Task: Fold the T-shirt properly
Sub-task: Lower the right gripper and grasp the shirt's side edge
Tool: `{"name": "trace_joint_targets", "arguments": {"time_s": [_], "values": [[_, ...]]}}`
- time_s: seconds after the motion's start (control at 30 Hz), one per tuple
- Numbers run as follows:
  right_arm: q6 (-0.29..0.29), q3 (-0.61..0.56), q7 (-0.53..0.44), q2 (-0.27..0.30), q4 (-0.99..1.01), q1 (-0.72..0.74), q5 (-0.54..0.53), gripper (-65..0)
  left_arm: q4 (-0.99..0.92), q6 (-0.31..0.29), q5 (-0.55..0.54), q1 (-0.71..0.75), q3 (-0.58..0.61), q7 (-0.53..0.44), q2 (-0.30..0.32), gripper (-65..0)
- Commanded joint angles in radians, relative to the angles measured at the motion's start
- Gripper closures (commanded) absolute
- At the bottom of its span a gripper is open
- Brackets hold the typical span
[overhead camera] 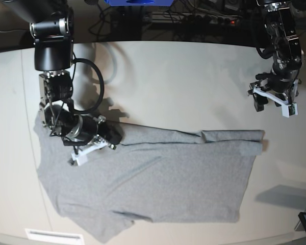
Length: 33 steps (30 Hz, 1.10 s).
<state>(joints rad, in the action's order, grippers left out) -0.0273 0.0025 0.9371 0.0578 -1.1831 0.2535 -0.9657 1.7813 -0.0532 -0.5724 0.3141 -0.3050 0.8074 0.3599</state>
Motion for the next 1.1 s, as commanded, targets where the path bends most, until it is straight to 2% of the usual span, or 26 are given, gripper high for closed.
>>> {"name": "trace_joint_targets", "arguments": {"time_s": [0.0, 0.1, 0.2, 0.27, 0.37, 0.5, 0.77, 0.9, 1.0, 1.07], "values": [[0.008, 0.007, 0.018, 0.000, -0.025, 0.027, -0.029, -0.7, 0.013, 0.000, 0.001, -0.005, -0.007, -0.021, 0.017, -41.7], [0.007, 0.012, 0.090, 0.000, -0.076, 0.022, -0.089, -8.1, 0.012, 0.000, 0.001, -0.007, -0.007, -0.021, 0.017, -41.7], [0.000, 0.041, 0.092, 0.001, -0.149, -0.012, -0.117, -17.3, 0.012, 0.000, 0.001, -0.010, -0.007, -0.021, 0.017, -41.7], [-0.049, 0.078, 0.093, 0.003, -0.157, -0.024, -0.117, -21.0, 0.012, 0.000, 0.001, -0.011, -0.007, -0.021, 0.017, -41.7], [-0.098, 0.100, 0.092, 0.037, -0.157, -0.035, -0.115, -22.1, 0.012, 0.000, 0.001, -0.011, -0.007, -0.021, 0.017, -41.7], [-0.101, 0.103, 0.092, 0.064, -0.157, -0.041, -0.118, -22.2, 0.012, 0.000, 0.001, -0.013, -0.007, -0.021, 0.015, -41.7], [-0.101, 0.103, 0.090, 0.063, -0.120, -0.052, -0.118, -22.3, 0.012, 0.000, 0.001, -0.010, -0.004, -0.021, 0.012, -41.7], [-0.098, 0.095, 0.058, 0.069, -0.108, -0.052, -0.117, -22.6, 0.012, 0.000, 0.001, -0.005, -0.007, -0.021, 0.014, -41.7], [-0.098, 0.093, 0.055, 0.067, -0.108, -0.052, -0.117, -30.0, 0.012, 0.000, 0.001, -0.005, -0.007, -0.021, 0.015, -41.7], [-0.098, 0.095, 0.055, 0.066, -0.108, -0.049, -0.117, -32.8, 0.012, 0.000, 0.001, -0.005, -0.007, -0.021, 0.015, -41.7]]}}
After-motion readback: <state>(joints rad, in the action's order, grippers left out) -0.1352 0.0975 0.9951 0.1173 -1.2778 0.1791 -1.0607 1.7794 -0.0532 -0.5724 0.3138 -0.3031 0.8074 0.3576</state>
